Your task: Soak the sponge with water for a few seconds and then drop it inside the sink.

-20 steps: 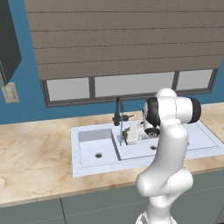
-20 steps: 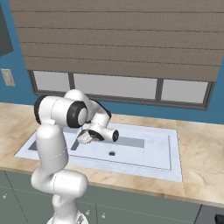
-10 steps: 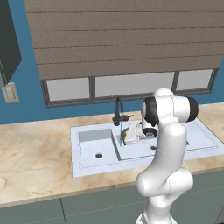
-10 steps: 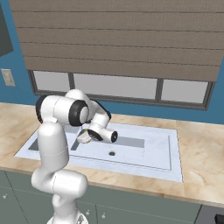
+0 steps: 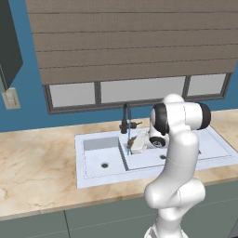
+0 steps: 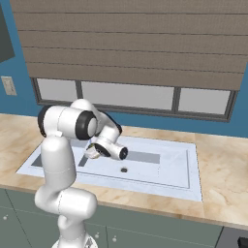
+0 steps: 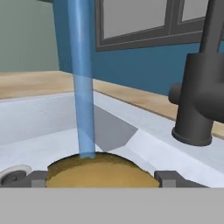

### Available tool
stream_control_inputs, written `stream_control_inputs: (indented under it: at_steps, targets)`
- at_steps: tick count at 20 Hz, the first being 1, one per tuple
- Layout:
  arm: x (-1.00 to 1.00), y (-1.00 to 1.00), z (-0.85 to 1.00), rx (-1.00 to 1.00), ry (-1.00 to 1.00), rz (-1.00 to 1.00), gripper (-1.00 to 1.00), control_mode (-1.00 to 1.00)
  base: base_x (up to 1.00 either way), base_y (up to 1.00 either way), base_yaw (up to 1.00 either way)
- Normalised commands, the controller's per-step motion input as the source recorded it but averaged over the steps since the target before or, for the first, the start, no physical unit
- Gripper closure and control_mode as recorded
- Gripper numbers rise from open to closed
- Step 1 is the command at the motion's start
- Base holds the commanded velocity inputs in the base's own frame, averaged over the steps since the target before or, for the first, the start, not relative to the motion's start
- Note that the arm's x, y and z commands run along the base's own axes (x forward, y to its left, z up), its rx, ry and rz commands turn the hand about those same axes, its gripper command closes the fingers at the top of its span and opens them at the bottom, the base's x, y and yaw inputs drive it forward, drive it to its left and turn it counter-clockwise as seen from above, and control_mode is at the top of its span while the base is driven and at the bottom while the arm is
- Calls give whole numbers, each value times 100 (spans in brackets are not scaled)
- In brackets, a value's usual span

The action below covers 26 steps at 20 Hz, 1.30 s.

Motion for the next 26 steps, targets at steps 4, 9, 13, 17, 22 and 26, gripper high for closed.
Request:
stream_control_inputs:
  at_steps: [4,9,13,17,22,26]
  targets:
    - [5,11,-7,0,-2,-7,100,-100,0,0,0]
    - [3,10,-2,0,0,-5,100,-100,0,0,0]
    - [7,11,0,0,-1,-5,100,-100,0,0,0]
    - [11,8,0,0,-2,-5,100,-100,0,0,0]
    - [11,12,-3,0,-6,-6,100,-100,0,0,0]
    - [20,7,-1,0,-5,-5,100,-100,0,0,0]
